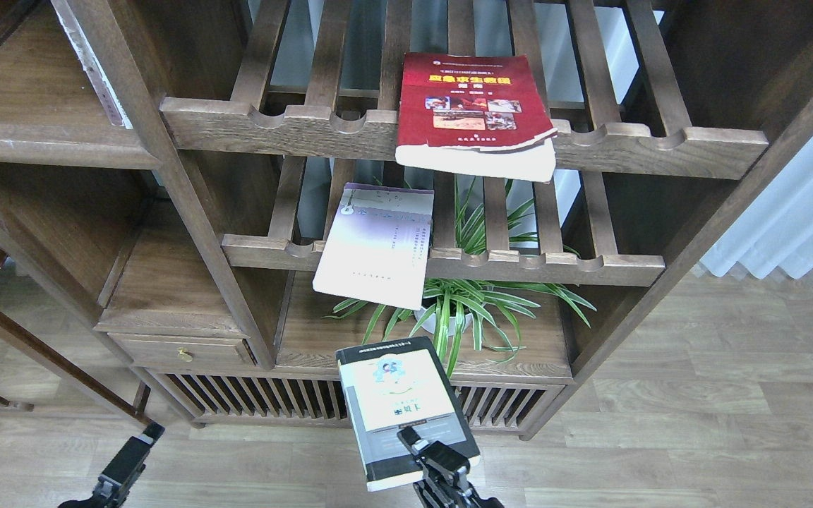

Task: Organize books on shelf
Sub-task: 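Pull the green book down off the shelf with the right gripper, then grasp the green book with the left gripper beside the right gripper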

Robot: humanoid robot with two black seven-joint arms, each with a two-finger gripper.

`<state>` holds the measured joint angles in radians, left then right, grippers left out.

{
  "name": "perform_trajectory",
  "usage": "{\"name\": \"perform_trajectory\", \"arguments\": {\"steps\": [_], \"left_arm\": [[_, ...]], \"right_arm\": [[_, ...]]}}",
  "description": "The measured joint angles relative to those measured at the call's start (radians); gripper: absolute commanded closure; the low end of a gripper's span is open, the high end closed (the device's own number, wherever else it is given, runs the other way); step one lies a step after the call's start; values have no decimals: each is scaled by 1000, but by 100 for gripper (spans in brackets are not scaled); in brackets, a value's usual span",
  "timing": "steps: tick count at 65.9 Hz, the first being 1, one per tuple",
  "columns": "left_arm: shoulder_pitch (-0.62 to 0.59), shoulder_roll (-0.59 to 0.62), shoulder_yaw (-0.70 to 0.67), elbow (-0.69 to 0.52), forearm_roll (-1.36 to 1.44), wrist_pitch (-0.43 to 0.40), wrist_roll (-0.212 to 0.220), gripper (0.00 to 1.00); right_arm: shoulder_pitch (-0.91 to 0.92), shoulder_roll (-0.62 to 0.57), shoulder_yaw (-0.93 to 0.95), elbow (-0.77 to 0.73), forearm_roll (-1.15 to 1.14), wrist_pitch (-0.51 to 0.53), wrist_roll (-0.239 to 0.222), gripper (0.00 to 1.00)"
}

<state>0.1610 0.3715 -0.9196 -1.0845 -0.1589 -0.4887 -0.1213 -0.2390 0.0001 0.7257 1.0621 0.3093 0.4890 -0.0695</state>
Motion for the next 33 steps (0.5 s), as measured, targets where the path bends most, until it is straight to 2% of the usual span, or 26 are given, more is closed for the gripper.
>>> {"name": "perform_trajectory", "arguments": {"steps": [16,33], "left_arm": [[-7,-15,110,-57,-1,0,-3,0],[-37,-82,151,-53,-1,0,-2,0]], "right_arm": [[22,0,-57,-7,2,0,-46,93],[45,0,-91,-10,1,0,-66,93]]}}
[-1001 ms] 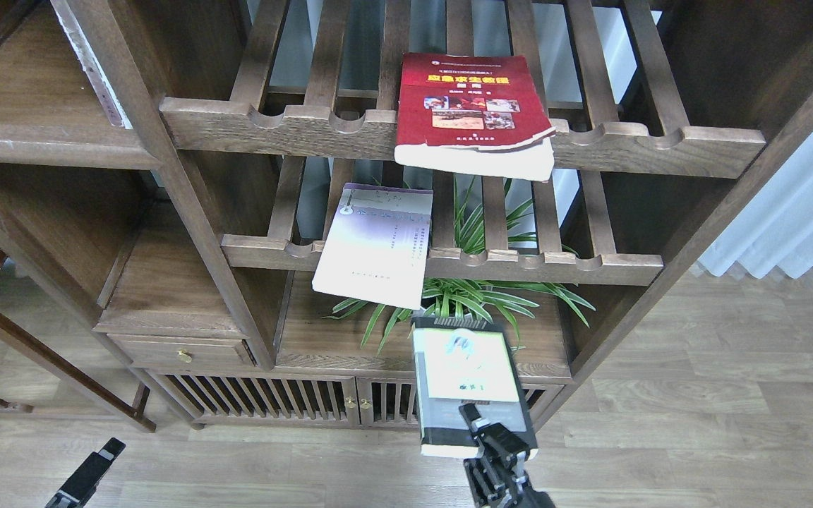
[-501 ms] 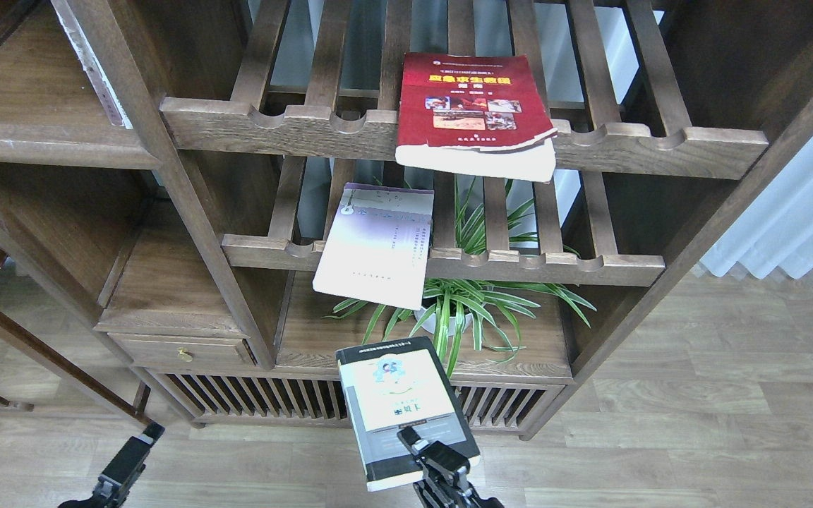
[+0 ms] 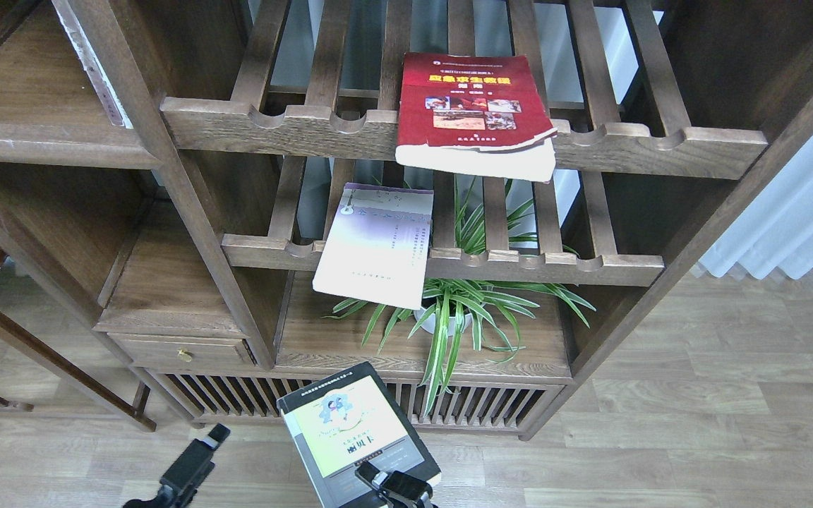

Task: Organize books on shelf
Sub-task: 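Grasp the green book with the left gripper beside the right gripper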

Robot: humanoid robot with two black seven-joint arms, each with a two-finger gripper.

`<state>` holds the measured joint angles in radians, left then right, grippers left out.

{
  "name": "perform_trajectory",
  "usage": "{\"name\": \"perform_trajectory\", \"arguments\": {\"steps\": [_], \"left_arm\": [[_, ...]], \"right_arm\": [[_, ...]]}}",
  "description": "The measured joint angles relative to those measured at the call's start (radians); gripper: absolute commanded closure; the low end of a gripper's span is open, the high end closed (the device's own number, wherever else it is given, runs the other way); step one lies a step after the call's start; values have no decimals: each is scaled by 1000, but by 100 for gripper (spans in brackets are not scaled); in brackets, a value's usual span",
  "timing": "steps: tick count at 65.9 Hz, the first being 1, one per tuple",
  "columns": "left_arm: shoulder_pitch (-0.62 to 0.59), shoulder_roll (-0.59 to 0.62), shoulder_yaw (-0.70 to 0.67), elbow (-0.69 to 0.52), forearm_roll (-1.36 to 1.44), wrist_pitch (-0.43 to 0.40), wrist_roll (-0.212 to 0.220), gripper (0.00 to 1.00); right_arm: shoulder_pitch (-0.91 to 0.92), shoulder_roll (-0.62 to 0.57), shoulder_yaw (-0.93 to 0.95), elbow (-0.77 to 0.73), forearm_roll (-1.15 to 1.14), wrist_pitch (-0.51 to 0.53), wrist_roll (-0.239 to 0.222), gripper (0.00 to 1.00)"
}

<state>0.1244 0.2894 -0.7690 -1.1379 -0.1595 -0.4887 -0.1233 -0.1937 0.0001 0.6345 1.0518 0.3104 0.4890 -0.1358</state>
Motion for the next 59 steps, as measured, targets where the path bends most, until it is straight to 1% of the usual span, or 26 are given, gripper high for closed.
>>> {"name": "perform_trajectory", "arguments": {"steps": [9,10,21,31,46,47,48,50,51,53,54,56,57,58,59], "left_arm": [[-18,-43,13,10,0,0,1,0],[-23,-67,22,17,0,0,1,0],[-26,-123,58,35,6,0,10,0],[-26,-137,90,44,7,0,14,0],[-26,-140,95,45,9,0,11,1],[-27,-140,96,45,10,0,11,2],[-28,-140,97,46,10,0,11,7],[-30,-140,97,47,10,0,12,11],[-32,-140,98,47,10,0,12,17],[-35,-139,98,48,8,0,12,22],[-36,-139,98,48,7,0,12,30],[-39,-139,98,48,3,0,8,40],[-39,-138,98,48,1,0,6,45],[-40,-138,98,48,0,0,4,47],[-40,-137,98,49,-4,0,1,59]], "right_arm": [[-3,0,-6,-8,-1,0,-23,93],[-8,0,-7,-9,-2,0,-28,93],[-19,0,-12,-10,-2,0,-33,93],[-22,0,-13,-10,-2,0,-33,92],[-27,0,-13,-10,-4,0,-33,92],[-28,0,-13,-10,-4,0,-33,92],[-29,0,-13,-10,-4,0,-33,92],[-30,0,-12,-10,-4,0,-33,92],[-30,0,-12,-10,-4,0,-33,92],[-31,0,-11,-10,-4,0,-33,92],[-31,0,-11,-10,-4,0,-33,92],[-31,0,-10,-10,-4,0,-33,91],[-32,0,-10,-10,-4,0,-33,91],[-32,0,-10,-10,-4,0,-33,91],[-32,0,-10,-10,-4,0,-33,91]]}}
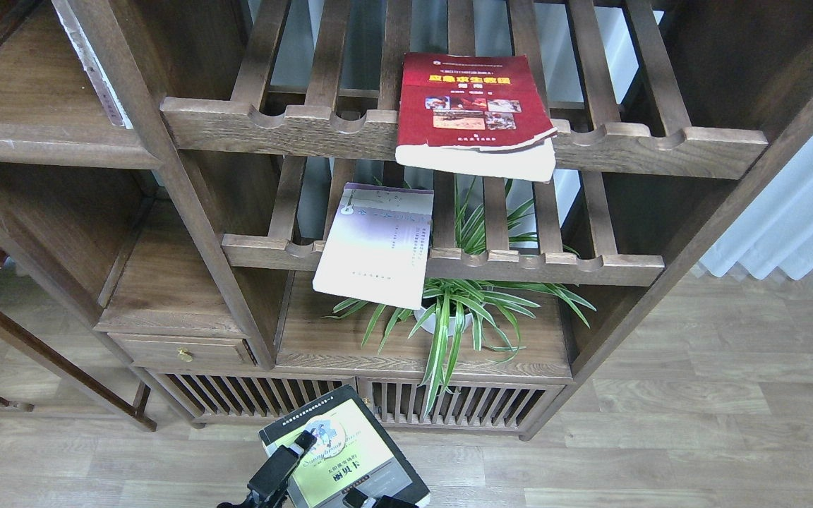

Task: Organize books on shelf
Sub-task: 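Grasp the green book with the left gripper beside the right gripper, then carry the green book with the left gripper toward the side shelf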

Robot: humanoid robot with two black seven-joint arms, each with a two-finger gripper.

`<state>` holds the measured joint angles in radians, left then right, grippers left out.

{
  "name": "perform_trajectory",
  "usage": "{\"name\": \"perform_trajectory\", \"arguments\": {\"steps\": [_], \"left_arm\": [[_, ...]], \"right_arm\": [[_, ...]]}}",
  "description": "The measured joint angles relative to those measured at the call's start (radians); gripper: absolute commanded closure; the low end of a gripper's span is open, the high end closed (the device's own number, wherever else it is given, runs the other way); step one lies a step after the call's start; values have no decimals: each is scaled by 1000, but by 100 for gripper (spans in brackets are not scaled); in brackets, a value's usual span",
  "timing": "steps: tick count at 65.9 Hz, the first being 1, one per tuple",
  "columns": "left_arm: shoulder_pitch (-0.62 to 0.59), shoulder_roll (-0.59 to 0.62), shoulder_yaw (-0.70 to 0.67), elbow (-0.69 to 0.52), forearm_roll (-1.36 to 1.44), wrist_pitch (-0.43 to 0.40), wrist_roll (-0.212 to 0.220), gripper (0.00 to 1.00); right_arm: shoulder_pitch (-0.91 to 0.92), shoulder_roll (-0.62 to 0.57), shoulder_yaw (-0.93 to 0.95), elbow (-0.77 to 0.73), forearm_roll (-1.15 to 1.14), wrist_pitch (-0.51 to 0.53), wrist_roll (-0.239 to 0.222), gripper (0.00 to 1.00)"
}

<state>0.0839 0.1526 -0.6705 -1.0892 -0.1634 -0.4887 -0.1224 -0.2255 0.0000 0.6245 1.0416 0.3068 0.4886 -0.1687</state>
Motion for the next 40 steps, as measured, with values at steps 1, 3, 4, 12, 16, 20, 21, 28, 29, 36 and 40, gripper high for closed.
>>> {"name": "perform_trajectory", "arguments": {"steps": [1,3,4,12,16,20,21,28,29,36,40], "left_arm": [[0,0,0,0,-1,0,0,62],[0,0,0,0,-2,0,-1,65],[0,1,1,0,-2,0,-1,65],[-1,0,4,-3,-2,0,9,75],[-2,-1,8,-4,-2,0,12,81],[-3,0,18,-4,-2,0,12,86],[-4,1,22,-4,-2,0,12,89],[-6,5,38,-5,-2,0,11,93],[-6,5,39,-5,-2,0,11,94],[-6,6,43,-5,-2,0,10,94],[-6,6,43,-5,-2,0,10,94]], "right_arm": [[0,0,0,0,0,0,0,91],[0,0,1,0,0,0,0,90],[0,0,1,0,0,0,0,90],[0,0,4,0,0,0,0,90],[0,0,7,0,0,0,0,90],[0,0,9,0,0,0,0,90],[0,0,9,0,0,0,0,90],[-1,0,10,-1,1,0,1,90],[-1,0,10,-1,1,0,1,90],[-1,0,10,-1,1,0,2,90],[-1,0,10,-1,1,0,2,89]]}}
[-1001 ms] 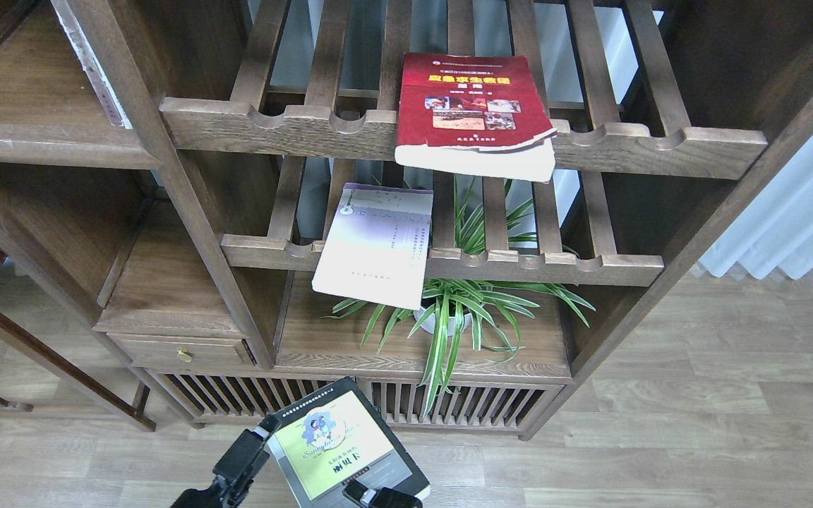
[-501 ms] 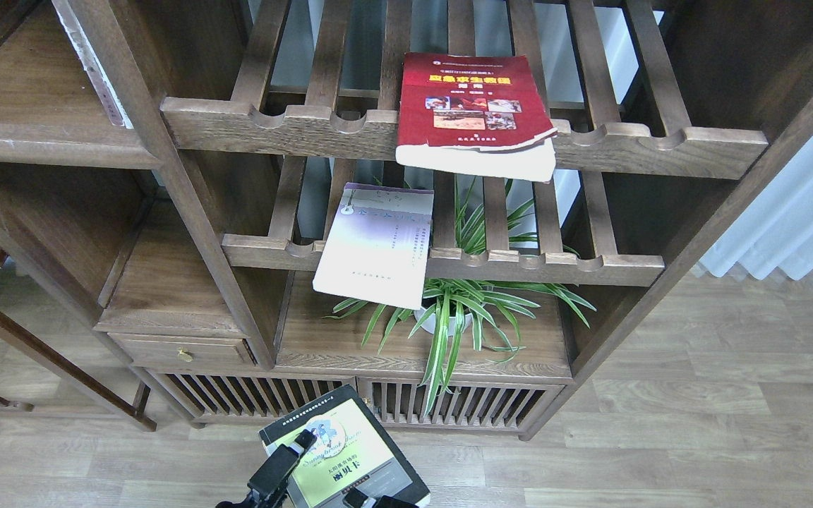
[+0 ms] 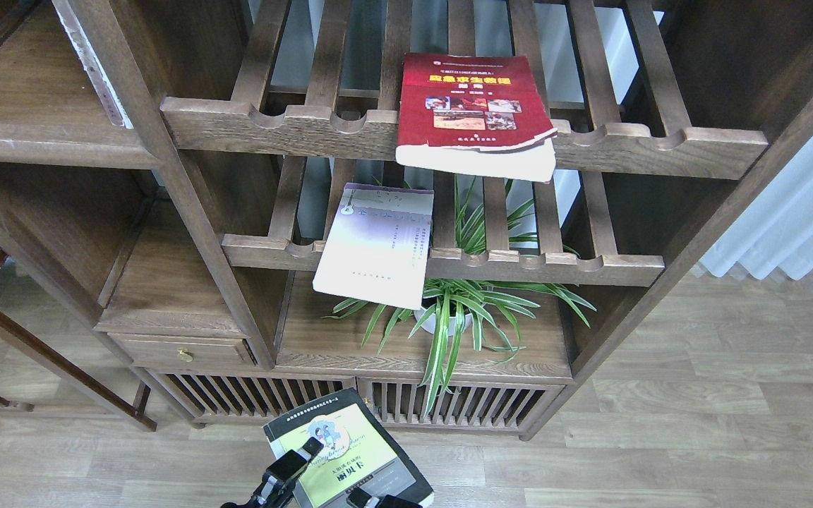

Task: Organize books on shelf
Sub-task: 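Carry the green book with the left gripper toward the side shelf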

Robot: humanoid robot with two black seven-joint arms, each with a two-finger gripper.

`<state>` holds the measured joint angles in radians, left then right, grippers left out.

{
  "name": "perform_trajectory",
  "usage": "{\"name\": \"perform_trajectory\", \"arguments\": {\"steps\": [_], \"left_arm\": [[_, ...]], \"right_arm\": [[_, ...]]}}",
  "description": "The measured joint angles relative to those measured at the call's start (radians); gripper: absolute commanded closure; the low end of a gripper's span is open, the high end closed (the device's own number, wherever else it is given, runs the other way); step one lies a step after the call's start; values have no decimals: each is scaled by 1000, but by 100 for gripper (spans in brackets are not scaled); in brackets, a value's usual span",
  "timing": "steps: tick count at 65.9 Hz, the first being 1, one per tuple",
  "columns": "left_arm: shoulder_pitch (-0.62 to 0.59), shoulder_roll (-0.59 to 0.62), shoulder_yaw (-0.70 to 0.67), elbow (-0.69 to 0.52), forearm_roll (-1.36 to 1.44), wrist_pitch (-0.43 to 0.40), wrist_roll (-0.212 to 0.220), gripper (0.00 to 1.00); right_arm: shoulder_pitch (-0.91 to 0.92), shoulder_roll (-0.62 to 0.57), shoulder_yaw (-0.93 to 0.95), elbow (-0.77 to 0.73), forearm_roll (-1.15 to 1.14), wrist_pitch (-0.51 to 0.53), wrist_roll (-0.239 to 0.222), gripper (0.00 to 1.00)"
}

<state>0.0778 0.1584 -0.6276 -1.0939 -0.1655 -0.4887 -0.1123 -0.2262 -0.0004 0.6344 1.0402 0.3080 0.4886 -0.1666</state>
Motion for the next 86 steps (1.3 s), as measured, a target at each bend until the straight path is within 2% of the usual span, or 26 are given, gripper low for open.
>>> {"name": "perform_trajectory", "arguments": {"steps": [4,6,9,12,16,19,22,27,42,53,56,68,86], "left_arm": [[0,0,0,-1,0,0,0,94],[0,1,-7,-5,0,0,2,94],[0,3,-12,-9,0,0,4,94],[2,11,-15,-13,0,0,6,94],[5,22,-19,-18,0,0,6,94],[6,30,-23,-20,-1,0,4,94],[7,34,-26,-22,-1,0,3,94],[6,36,-29,-27,-2,0,3,94],[18,63,-79,-42,-3,0,1,94],[59,153,-154,-147,-3,0,0,94],[97,204,-223,-194,-2,0,0,93],[213,312,-435,-256,-1,0,1,92],[284,381,-712,-314,-1,0,3,93]], "right_arm": [[0,0,0,0,1,0,0,88],[0,0,2,0,2,0,1,83],[0,1,3,0,2,0,1,72],[0,1,5,0,2,0,4,54],[1,2,9,0,2,0,8,41],[3,1,16,0,2,0,11,23],[6,1,21,0,2,0,11,12],[11,1,31,0,2,0,8,1],[24,0,86,1,4,0,9,1],[26,0,94,1,4,0,11,1],[26,0,94,-1,2,0,11,1],[27,0,94,-4,1,0,10,1],[27,0,94,-16,0,0,10,1]]}}
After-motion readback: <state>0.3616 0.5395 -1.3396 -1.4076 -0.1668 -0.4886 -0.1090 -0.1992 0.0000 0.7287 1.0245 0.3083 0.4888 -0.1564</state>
